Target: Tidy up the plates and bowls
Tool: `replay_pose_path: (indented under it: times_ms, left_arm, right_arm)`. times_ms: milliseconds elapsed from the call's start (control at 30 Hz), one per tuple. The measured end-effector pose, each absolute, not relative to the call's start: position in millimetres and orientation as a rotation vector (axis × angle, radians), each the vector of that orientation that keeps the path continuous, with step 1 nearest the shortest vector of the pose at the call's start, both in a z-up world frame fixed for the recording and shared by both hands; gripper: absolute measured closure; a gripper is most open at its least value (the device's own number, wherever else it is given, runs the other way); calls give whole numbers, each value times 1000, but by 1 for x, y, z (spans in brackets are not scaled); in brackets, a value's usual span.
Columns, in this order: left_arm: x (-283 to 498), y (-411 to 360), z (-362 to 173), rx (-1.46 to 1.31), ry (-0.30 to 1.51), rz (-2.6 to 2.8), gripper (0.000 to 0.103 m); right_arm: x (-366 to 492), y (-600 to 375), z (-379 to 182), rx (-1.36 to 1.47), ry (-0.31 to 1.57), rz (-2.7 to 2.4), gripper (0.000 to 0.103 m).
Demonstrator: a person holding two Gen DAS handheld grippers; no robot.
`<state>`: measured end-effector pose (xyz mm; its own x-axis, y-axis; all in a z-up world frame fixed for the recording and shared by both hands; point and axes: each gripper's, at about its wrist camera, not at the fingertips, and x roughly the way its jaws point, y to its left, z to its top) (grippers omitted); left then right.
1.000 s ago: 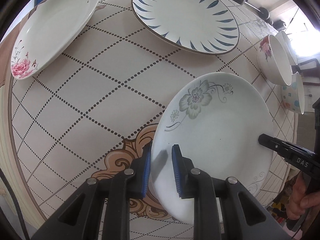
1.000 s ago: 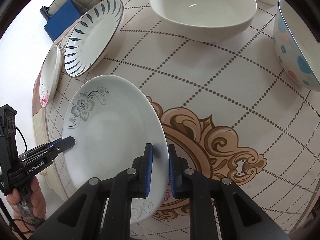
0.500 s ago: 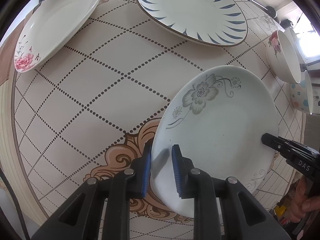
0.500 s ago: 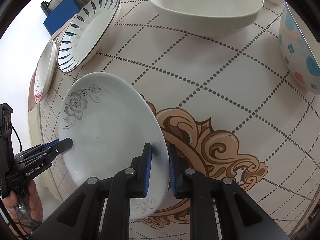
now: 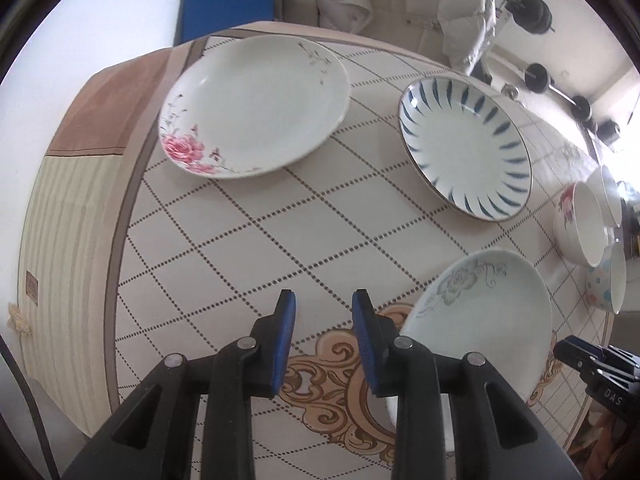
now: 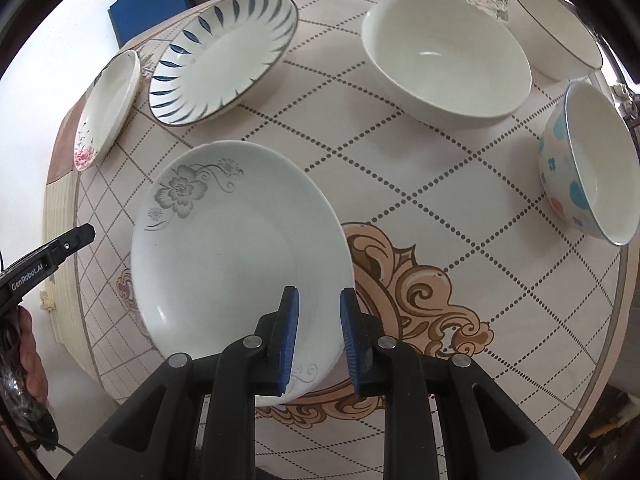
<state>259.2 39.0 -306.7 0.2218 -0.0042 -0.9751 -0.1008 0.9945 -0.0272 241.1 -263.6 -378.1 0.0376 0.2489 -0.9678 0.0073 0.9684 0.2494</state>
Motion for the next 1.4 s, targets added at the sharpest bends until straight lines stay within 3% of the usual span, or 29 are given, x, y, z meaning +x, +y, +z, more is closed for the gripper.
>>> replay_pose_path:
  times_ms: [33, 100, 167, 333, 400, 467, 633, 867, 1233, 1333, 1400]
  left_arm:
    - [260, 48, -302, -120, 1317, 83, 76]
    - [266, 69, -291, -167, 1254, 133, 76]
    - [277, 87, -287, -198, 1200, 179, 76]
    - [300, 126, -288, -229, 1150, 261, 76]
    - [311, 143, -293, -230, 1187, 269, 76]
    - [325, 158, -302, -250, 1235, 258, 76]
    - [345, 201, -328, -484, 1284, 200, 76]
    - [369, 244, -368, -721, 1351, 195, 76]
    - [392, 255, -391, -769, 1380, 160, 77]
    - [399, 253, -389, -730, 1375, 143, 78]
    - [402, 249, -388, -700, 1378, 139, 78]
  right_arm:
    - [244, -258, -370, 202, 1512, 197, 71]
    - [253, -250, -353, 202, 1477, 218, 39]
    - [265, -236, -337, 222, 1442, 251, 25]
    - [306, -193, -314, 264, 1430, 322, 21]
    - [328, -171, -305, 271, 1405, 350, 5]
    - [350, -145, -298, 250, 1365, 382, 0]
    - [409, -74, -295, 90, 1307, 440, 0]
    - [489, -12, -339, 51, 1408, 485, 0]
    - [560, 7, -405, 195, 1573, 524, 0]
    - [568, 9, -412, 175, 1585, 531, 5]
    - [571, 12, -418, 175, 1607, 549, 15]
